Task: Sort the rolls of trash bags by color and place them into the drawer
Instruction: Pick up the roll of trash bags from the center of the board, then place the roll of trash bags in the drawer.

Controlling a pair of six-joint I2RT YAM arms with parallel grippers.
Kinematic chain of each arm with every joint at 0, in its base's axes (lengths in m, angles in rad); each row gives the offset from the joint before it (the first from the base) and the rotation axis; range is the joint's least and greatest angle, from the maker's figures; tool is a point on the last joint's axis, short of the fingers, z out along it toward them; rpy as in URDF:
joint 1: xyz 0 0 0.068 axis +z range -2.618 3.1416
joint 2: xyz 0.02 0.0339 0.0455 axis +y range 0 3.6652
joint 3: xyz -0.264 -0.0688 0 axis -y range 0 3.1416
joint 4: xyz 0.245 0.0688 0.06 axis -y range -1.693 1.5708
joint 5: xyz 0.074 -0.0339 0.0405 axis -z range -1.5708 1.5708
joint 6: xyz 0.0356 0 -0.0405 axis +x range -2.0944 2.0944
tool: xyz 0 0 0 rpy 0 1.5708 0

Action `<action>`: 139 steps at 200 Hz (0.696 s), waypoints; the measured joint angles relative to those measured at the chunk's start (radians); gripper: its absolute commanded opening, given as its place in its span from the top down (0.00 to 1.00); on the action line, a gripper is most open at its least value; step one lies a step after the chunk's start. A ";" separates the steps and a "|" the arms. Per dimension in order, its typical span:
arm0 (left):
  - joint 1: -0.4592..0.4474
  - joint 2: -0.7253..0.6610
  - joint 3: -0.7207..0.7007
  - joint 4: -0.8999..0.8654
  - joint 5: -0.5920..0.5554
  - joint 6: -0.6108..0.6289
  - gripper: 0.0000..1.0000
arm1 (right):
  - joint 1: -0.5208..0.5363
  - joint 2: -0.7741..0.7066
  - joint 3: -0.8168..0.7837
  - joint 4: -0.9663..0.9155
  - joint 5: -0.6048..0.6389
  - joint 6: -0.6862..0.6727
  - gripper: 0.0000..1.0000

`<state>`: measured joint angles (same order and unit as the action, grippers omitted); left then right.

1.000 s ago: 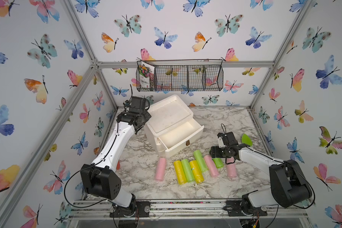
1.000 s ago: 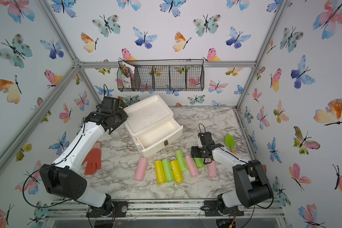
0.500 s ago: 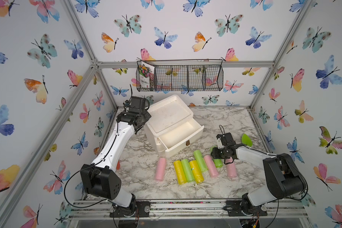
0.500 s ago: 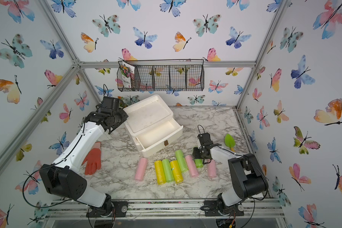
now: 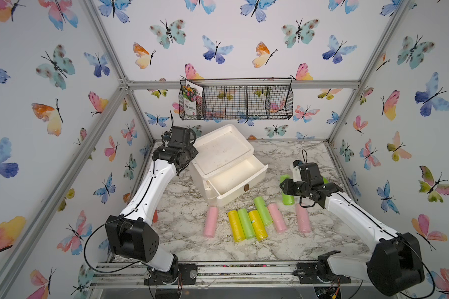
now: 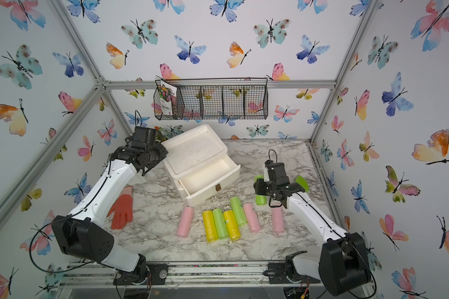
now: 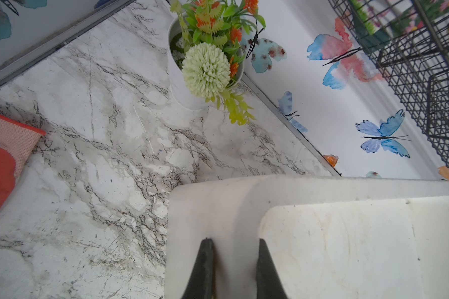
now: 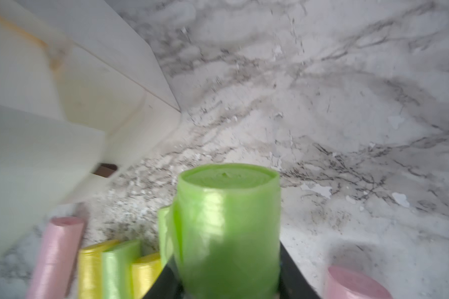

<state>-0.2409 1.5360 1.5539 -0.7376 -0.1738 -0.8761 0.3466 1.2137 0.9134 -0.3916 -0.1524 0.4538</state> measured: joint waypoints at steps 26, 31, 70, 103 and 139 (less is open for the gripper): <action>0.003 -0.001 0.000 0.000 0.005 -0.001 1.00 | 0.000 -0.086 0.015 0.018 -0.092 0.164 0.69; 0.003 -0.001 0.000 0.000 0.006 -0.001 1.00 | 0.000 -0.097 0.015 0.024 -0.116 0.200 0.68; 0.003 -0.010 -0.014 0.012 0.007 -0.005 1.00 | 0.008 -0.172 -0.011 0.196 -0.227 0.516 0.65; 0.005 -0.024 -0.034 0.032 0.014 -0.011 1.00 | 0.064 -0.188 -0.021 0.355 -0.220 0.713 0.65; 0.005 -0.029 -0.042 0.042 0.015 -0.012 1.00 | 0.195 -0.123 -0.015 0.487 -0.138 0.830 0.64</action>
<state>-0.2363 1.5066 1.5116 -0.6952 -0.1585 -0.8883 0.5415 1.0908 0.8982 0.0952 -0.2909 1.2835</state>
